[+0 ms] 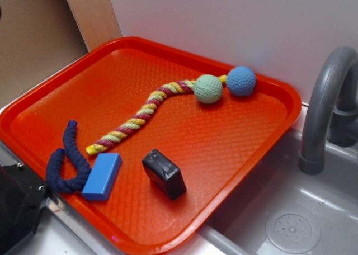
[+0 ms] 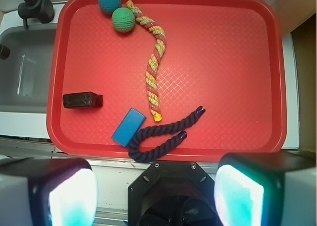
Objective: Grab the black box.
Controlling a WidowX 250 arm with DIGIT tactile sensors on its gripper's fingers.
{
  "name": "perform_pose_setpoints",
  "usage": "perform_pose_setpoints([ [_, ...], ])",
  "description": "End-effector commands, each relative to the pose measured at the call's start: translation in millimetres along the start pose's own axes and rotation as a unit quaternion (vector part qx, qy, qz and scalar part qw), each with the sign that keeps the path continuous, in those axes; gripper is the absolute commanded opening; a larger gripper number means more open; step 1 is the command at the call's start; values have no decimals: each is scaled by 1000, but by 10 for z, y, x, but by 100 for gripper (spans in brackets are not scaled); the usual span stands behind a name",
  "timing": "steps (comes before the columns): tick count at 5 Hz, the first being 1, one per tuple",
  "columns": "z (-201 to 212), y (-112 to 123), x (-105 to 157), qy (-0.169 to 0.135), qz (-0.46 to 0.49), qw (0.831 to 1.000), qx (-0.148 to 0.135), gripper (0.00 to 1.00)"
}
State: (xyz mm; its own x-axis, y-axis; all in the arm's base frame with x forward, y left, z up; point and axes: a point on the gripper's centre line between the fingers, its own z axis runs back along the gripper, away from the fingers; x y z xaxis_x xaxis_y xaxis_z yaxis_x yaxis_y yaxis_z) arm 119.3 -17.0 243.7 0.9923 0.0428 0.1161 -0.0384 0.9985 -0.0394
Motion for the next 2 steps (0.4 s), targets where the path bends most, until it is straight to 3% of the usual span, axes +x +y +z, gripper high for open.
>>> perform_pose_setpoints([
  [1, 0, 0, 0, 0, 0, 1000, 0, 100],
  [2, -309, -268, 454, -2, -56, 998, -5, 100],
])
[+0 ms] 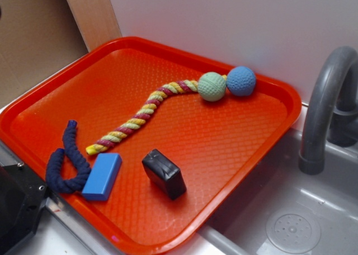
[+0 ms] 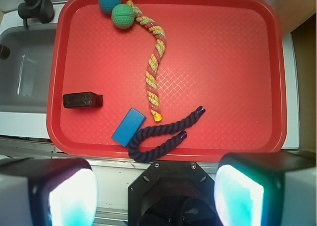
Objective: Grab the black box.
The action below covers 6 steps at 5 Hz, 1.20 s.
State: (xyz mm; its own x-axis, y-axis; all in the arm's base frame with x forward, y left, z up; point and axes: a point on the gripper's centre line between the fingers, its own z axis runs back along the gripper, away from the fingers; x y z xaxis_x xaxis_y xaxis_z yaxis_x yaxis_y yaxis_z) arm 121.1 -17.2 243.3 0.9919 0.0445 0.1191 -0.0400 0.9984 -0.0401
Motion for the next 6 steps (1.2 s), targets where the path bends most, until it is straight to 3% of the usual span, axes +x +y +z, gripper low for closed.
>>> perform_pose_setpoints([
  [1, -566, -531, 685, 0, -114, 994, 0, 100],
  [2, -837, -755, 809, 23, -154, 988, -14, 100],
  [3, -1035, -882, 803, 55, -274, 960, -33, 100],
  [4, -1215, -898, 810, 45, -395, 917, 34, 100],
  [5, -1314, -910, 822, 14, -506, 861, 50, 100],
  [6, -1469, -931, 650, 0, -609, 792, 45, 100],
])
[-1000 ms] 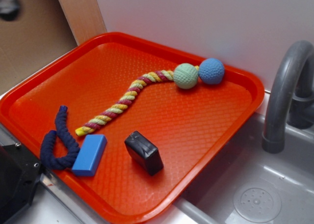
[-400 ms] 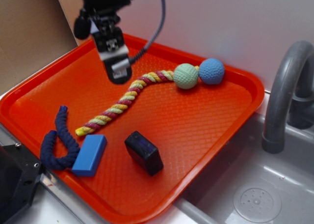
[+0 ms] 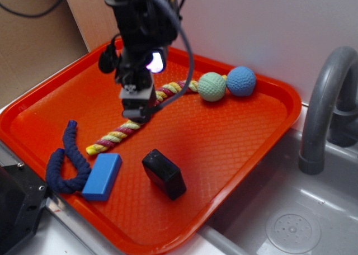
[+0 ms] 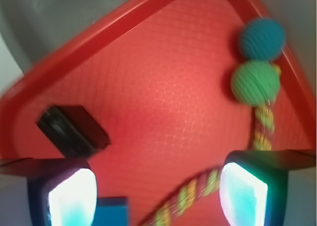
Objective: Grab the black box.
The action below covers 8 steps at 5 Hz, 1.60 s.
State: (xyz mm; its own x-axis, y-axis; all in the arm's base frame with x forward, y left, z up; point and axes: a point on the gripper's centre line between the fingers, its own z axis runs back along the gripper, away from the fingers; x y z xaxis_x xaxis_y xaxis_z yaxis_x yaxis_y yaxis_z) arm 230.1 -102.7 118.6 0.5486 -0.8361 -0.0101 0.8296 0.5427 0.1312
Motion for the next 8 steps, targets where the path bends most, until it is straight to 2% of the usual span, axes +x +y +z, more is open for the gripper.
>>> perform_pose_setpoints([
  [1, -235, -440, -104, -61, -252, 966, -24, 100],
  [2, -298, -639, -137, -93, -366, 924, -56, 100],
  [3, -387, -708, -79, -86, -433, 895, -67, 100],
  [4, -531, -759, 68, -54, -401, 913, -58, 100],
  [5, -634, -781, 171, -81, -331, 938, -59, 100],
  [6, -605, -744, 59, -78, -212, 973, -44, 0],
  [7, -517, -708, 34, -60, -153, 986, -19, 0],
  [8, -203, -413, -121, -70, -73, 995, 6, 0],
])
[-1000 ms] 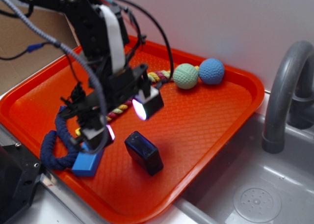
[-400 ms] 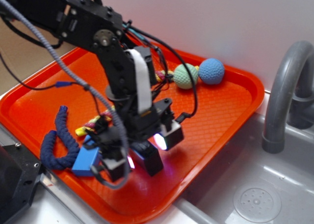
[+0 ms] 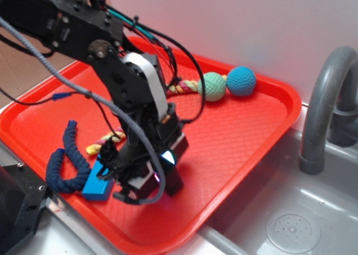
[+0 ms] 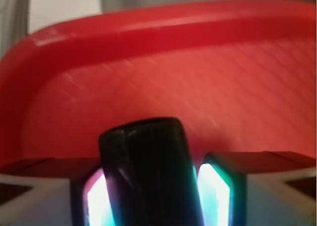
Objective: Grab the black box.
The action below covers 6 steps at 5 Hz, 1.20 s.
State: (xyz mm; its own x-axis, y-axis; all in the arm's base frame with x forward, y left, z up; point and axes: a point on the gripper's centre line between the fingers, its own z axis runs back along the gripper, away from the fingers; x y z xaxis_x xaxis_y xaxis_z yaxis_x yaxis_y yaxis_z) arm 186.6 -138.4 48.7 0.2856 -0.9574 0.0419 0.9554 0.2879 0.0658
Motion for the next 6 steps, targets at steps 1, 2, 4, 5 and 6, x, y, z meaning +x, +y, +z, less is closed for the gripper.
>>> perform_pose_setpoints([
  [1, 941, 419, -563, -33, 187, 976, 102, 0],
  [2, 1384, 630, -1100, -38, 319, 946, 39, 0],
  [4, 2219, 633, -1639, -12, 550, 835, -8, 0],
  [5, 2193, 498, -1569, -4, 649, 760, 10, 0],
  [6, 2137, 452, -1536, -2, 652, 758, 12, 0],
])
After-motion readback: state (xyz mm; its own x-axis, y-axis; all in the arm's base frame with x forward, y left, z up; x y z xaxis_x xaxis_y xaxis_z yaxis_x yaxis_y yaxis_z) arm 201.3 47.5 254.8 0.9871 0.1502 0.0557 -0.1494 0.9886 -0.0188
